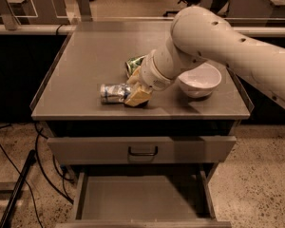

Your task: Pick redbull can from middle drawer and place on counter

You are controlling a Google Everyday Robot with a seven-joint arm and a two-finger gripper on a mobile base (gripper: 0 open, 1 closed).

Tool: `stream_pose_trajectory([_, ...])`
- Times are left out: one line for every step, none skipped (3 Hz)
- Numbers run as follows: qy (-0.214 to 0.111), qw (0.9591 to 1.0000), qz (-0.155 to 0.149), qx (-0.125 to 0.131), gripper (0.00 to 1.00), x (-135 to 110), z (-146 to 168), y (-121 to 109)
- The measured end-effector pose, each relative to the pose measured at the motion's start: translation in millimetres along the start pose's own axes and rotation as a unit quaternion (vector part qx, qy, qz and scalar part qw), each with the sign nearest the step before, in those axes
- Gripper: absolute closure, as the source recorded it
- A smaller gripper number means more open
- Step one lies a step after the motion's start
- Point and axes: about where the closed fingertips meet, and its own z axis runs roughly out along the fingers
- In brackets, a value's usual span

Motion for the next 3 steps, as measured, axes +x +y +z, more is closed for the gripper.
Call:
stream_pose_trajectory([0.002,1.0000,0.000,-0.003,0.84,0.0,2.4,-0.5])
stream_pose_trajectory([0.002,1.0000,0.000,-0.003,0.62,-1.2,0.7,-1.1])
stream_pose_trajectory([0.011,0.9998,0.015,-0.010,0.37,0.3,0.1,-0.9])
